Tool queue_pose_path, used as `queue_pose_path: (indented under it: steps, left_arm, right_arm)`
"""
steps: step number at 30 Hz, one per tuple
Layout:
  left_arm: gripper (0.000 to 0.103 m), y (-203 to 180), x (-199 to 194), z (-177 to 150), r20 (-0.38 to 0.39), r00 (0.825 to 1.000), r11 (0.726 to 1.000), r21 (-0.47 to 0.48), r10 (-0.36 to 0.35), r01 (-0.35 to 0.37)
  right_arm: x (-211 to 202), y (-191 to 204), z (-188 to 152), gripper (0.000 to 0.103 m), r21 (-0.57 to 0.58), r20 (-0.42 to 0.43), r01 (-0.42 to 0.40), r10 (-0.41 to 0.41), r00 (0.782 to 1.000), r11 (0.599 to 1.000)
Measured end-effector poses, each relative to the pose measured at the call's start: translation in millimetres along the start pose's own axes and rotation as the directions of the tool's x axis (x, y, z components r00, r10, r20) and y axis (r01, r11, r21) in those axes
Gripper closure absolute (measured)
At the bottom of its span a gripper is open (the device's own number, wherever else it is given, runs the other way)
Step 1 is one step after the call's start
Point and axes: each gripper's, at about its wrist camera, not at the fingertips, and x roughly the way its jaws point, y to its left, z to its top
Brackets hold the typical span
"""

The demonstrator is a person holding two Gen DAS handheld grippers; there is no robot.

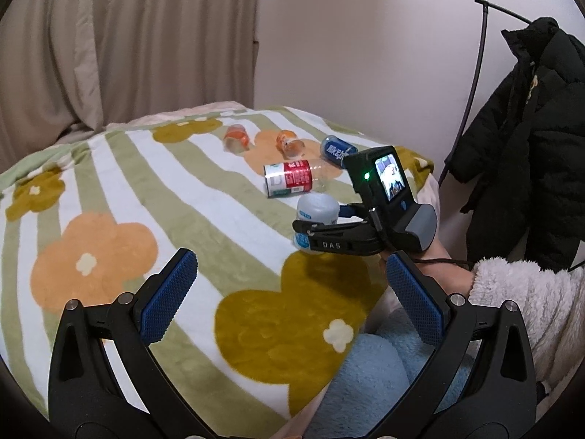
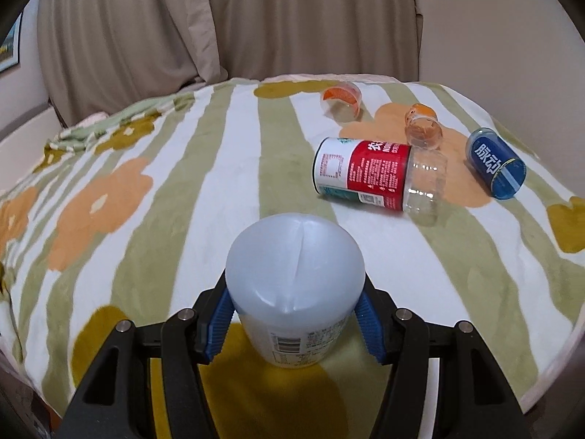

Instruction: Flip cup upside down

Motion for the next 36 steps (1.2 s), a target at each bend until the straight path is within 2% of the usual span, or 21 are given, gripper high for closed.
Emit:
queue_pose_path:
  steps: [9, 10, 11, 13, 15, 18, 22, 27, 30, 32, 36]
  left_arm:
    - [0.000, 0.9, -4.0, 0.4, 0.008, 1.000, 1.000, -0.016, 0.002, -0.002]
    - [0.000, 1.3, -4.6, 0.7, 0.011, 1.000, 1.000, -0.019, 0.004, -0.004]
    - [0.000, 1.5, -5.2, 0.7, 0.012, 1.000, 1.000, -0.022, 0.004, -0.004]
    - [0.000, 2.5, -6.6, 0.9, 0.015, 1.000, 1.000, -0.029, 0.002, -0.001]
    - [0.000, 2.8, -7.9, 0.5, 0.019, 1.000, 0.999, -0.031, 0.007, -0.006]
    - [0.000, 3.2, -8.6, 0.9, 0.017, 1.000, 0.999, -0.038, 0.007, -0.006]
    - [0.000, 3.3, -10.8, 6.7, 0.018, 1.000, 0.999, -0.050, 0.012, -0.012]
    - [0.000, 2.1, -23.3, 18.1, 0.065, 0.997, 0.998, -0.057, 0.041, -0.038]
    - [0.000, 2.3, -31.8, 27.3, 0.103, 0.993, 0.997, -0.064, 0.050, -0.043]
    - [0.000, 0.0, -34.7, 38.0, 0.127, 0.989, 0.997, -0.048, 0.070, -0.065]
    - [0.000, -10.3, -39.9, 74.5, 0.200, 0.973, 0.993, -0.002, 0.112, -0.114]
  right_arm:
    - [1.0, 0.7, 0.3, 0.046, -0.027, -0.037, 0.021, -0.022, 0.999, 0.999]
    - [1.2, -0.2, 0.8, 0.041, -0.022, -0.038, 0.020, -0.021, 0.999, 1.000]
    - [1.3, -1.6, 0.7, 0.024, -0.015, -0.043, 0.022, -0.022, 0.999, 1.000]
    - [1.5, -4.5, 0.6, 0.000, 0.003, -0.042, 0.023, -0.023, 0.999, 1.000]
    - [-2.0, -5.6, -0.4, 0.000, 0.006, -0.014, 0.027, -0.026, 1.000, 1.000]
    - [-1.0, -4.5, -1.8, 0.000, -0.010, -0.033, 0.041, -0.042, 0.999, 0.999]
    - [-6.6, -5.9, -3.4, 0.000, 0.012, -0.021, 0.013, -0.012, 1.000, 1.000]
    - [-53.6, -7.8, 5.0, 0.000, 0.036, 0.046, 0.020, -0.022, 0.999, 0.999]
    - [-100.7, -5.5, 14.9, 0.000, 0.008, 0.089, 0.081, -0.081, 0.993, 0.997]
    - [-143.3, -3.4, 22.3, 0.000, 0.003, 0.165, 0.142, -0.141, 0.976, 0.990]
    - [-213.2, -0.4, 33.4, 0.000, 0.033, 0.295, 0.195, -0.196, 0.935, 0.980]
